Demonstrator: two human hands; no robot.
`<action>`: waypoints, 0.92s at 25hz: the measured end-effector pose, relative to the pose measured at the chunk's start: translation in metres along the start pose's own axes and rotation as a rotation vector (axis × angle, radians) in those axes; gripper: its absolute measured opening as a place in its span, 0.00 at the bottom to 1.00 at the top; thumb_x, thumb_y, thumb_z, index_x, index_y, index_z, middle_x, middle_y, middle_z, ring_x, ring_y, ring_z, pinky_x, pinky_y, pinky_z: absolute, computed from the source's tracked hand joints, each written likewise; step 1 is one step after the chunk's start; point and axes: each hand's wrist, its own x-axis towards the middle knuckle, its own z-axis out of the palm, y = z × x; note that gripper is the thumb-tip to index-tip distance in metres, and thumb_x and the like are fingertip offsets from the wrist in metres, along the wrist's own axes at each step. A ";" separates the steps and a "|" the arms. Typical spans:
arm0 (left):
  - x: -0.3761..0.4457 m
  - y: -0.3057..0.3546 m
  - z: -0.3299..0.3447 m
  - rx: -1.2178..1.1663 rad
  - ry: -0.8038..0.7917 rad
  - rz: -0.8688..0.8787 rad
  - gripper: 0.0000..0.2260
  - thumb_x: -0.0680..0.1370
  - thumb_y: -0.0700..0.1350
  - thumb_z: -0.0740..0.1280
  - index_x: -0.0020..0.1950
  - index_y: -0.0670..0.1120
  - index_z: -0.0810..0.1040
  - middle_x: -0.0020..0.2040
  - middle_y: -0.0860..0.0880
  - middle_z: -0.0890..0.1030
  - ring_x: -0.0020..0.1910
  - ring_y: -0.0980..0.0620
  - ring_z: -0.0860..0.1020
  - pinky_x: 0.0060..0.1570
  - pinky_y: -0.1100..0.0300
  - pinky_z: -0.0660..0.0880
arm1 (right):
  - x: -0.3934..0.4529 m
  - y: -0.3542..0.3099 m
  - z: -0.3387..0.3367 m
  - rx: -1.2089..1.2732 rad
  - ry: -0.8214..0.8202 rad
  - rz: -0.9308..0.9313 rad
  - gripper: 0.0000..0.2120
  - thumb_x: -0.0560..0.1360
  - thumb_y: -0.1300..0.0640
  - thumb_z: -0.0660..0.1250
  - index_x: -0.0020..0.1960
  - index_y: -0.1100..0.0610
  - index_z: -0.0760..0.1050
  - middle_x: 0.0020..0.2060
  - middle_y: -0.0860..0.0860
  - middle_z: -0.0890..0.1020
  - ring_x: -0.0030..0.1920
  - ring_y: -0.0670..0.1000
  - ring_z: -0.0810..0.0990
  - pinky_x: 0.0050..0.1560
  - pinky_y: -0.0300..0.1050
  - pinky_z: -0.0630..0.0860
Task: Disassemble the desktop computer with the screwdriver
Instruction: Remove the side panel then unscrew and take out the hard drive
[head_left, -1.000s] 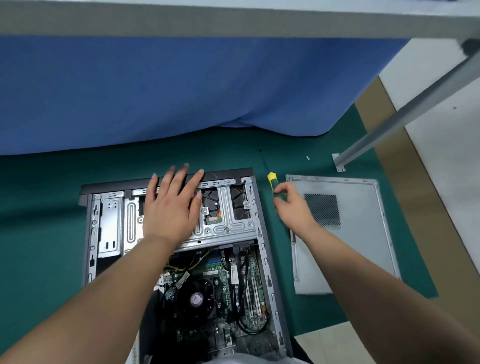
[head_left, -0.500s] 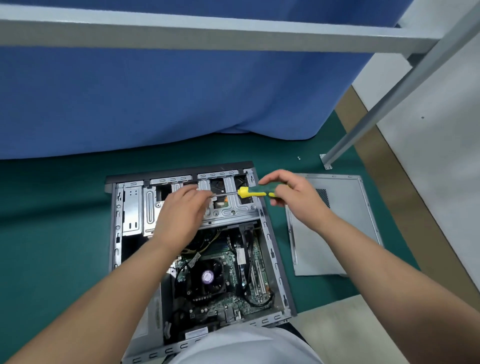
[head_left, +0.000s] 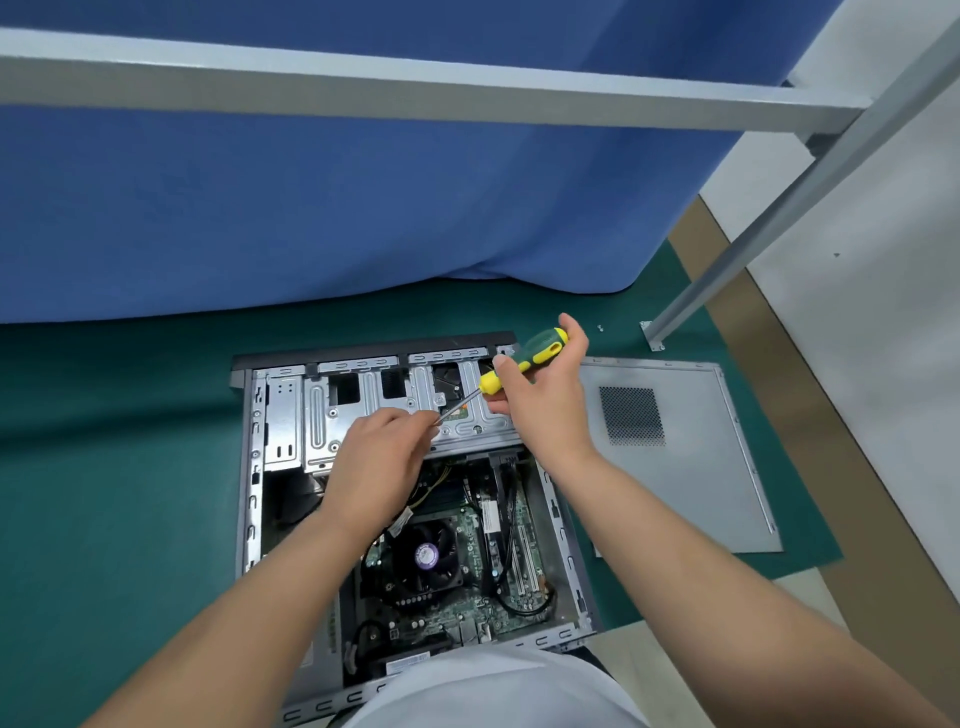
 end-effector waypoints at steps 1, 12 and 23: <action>0.001 -0.001 0.000 0.004 0.003 0.006 0.08 0.82 0.44 0.68 0.60 0.46 0.83 0.48 0.45 0.84 0.47 0.40 0.80 0.49 0.48 0.77 | 0.001 0.000 0.001 0.001 -0.002 0.003 0.34 0.78 0.55 0.71 0.74 0.40 0.53 0.48 0.52 0.84 0.37 0.52 0.88 0.44 0.52 0.86; 0.002 -0.055 0.007 0.373 -0.294 -0.132 0.26 0.83 0.66 0.35 0.82 0.67 0.44 0.84 0.55 0.43 0.83 0.49 0.40 0.80 0.43 0.37 | 0.030 0.002 -0.020 -0.212 0.009 -0.147 0.32 0.77 0.57 0.72 0.69 0.39 0.57 0.46 0.50 0.83 0.41 0.51 0.87 0.49 0.57 0.84; 0.002 -0.053 0.015 0.421 -0.256 -0.156 0.27 0.82 0.65 0.33 0.82 0.67 0.43 0.84 0.55 0.41 0.83 0.50 0.40 0.79 0.42 0.36 | 0.043 -0.004 -0.003 -0.269 -0.125 -0.265 0.30 0.76 0.58 0.71 0.68 0.38 0.58 0.45 0.46 0.87 0.44 0.48 0.86 0.55 0.56 0.81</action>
